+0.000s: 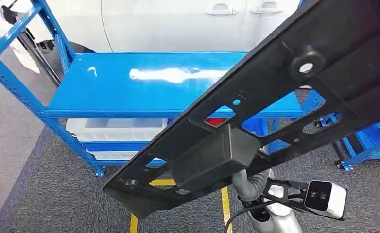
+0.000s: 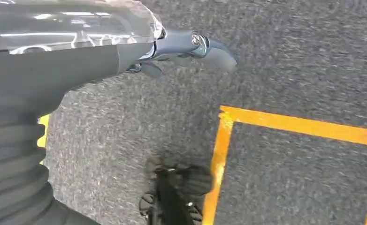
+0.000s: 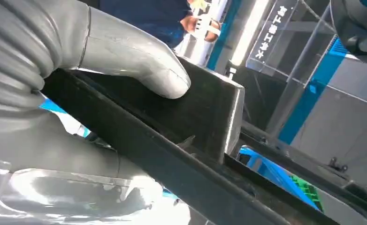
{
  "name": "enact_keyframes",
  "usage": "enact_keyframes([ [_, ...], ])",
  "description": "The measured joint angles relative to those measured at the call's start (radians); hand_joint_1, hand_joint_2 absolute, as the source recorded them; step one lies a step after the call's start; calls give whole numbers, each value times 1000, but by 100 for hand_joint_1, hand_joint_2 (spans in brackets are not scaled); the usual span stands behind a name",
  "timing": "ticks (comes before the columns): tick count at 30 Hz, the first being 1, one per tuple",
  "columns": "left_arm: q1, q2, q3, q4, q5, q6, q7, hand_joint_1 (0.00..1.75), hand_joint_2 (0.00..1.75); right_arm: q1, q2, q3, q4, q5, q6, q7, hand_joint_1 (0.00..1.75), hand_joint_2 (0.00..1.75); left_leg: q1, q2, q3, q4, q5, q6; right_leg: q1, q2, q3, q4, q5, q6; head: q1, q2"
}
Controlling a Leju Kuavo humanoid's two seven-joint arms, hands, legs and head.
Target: Take the parts from the cabinet and place them on the table.
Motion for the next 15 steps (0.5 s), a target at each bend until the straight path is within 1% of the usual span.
enact_keyframes([
  [1, 0, 0, 0, 0, 0, 0, 0, 0, 175, 1, 0, 0, 0, 0, 1, 0, 175, 175, 0, 0, 5, 27, 13, -2, 0, 0, -16, 3, 9, 2, 0, 0],
  [2, 1, 0, 0, 0, 0, 0, 0, 0, 175, 1, 0, -2, 0, 0, 2, 0, 175, 175, 1, 0, 32, 7, 47, -2, 0, 0, -32, 8, 18, 4, 0, 0],
  [3, 0, 0, 0, 0, 1, 0, 0, 0, 175, 1, 0, -2, 0, 0, 2, 0, 175, 175, 1, 0, 78, -51, 87, 0, 0, 0, -47, 13, 26, 7, 0, 0],
  [4, -1, 0, 0, 0, 2, 0, 0, 0, 175, 1, 0, -2, 0, -1, 2, 0, 175, 175, 1, 0, 141, -137, 112, 3, 0, 1, -60, 18, 33, 11, 0, 0],
  [5, -2, 0, 0, 0, 3, 0, 0, 0, 175, 0, 1, -3, -2, -2, 3, 0, 175, 175, 1, -1, 205, -227, 104, 8, 0, 1, -67, 24, 40, 15, 0, 0],
  [6, -5, 0, 0, 0, 3, 0, -1, 0, 175, 0, 1, -3, -6, -3, 5, 1, 175, 175, -6, -1, 249, -300, 72, 13, 5, 1, -76, 28, 44, 21, 0, 0],
  [7, -4, 0, 0, 0, 3, 0, -1, 0, 175, -2, 1, -4, -6, -4, 8, 3, 175, 175, -7, -4, 240, -295, 75, 21, 4, -1, -75, 25, 54, 28, 0, 0],
  [9, -2, 0, 0, 0, 6, 1, -2, 0, 175, -4, 2, -5, -6, -5, 11, 3, 175, 175, -12, -5, 227, -297, 85, 32, 0, -1, -78, 22, 72, 39, 0, 0],
  [10, -1, 0, 0, 0, 7, 1, -3, 0, 175, -4, 2, -5, -6, -6, 14, 6, 175, 175, -6, -5, 221, -304, 92, 40, 4, 0, -81, 18, 75, 46, 0, 0],
  [11, -2, -1, 0, 0, 10, 1, -3, 0, 175, -3, 2, -7, -6, -8, 16, 7, 175, 175, -2, 1, 214, -307, 103, 48, -3, 3, -88, 31, 59, 50, 0, 0],
  [12, -3, -1, 1, 0, 10, 1, -3, 0, 175, -4, 2, -8, -8, -9, 17, 10, 175, 175, -3, 1, 203, -308, 113, 55, -4, 3, -105, 68, 5, 54, 0, 0],
  [13, -2, -1, 1, 0, 12, 1, -3, 0, 175, -3, 2, -9, -8, -8, 18, 12, 175, 175, -3, 2, 191, -307, 122, 59, -5, 4, -128, 135, -58, 58, 0, 0],
  [14, -1, -1, 1, 0, 13, 1, -3, 0, 175, -2, 2, -9, -8, -8, 18, 12, 175, 175, -4, 3, 180, -307, 132, 59, -6, 3, -153, 216, -111, 63, 0, 0],
  [15, -1, 0, 2, 0, 16, 1, -2, 0, 175, -2, 2, -9, -8, -9, 18, 13, 175, 175, -5, 3, 168, -305, 141, 59, -7, 4, -174, 292, -141, 65, 0, 0],
])
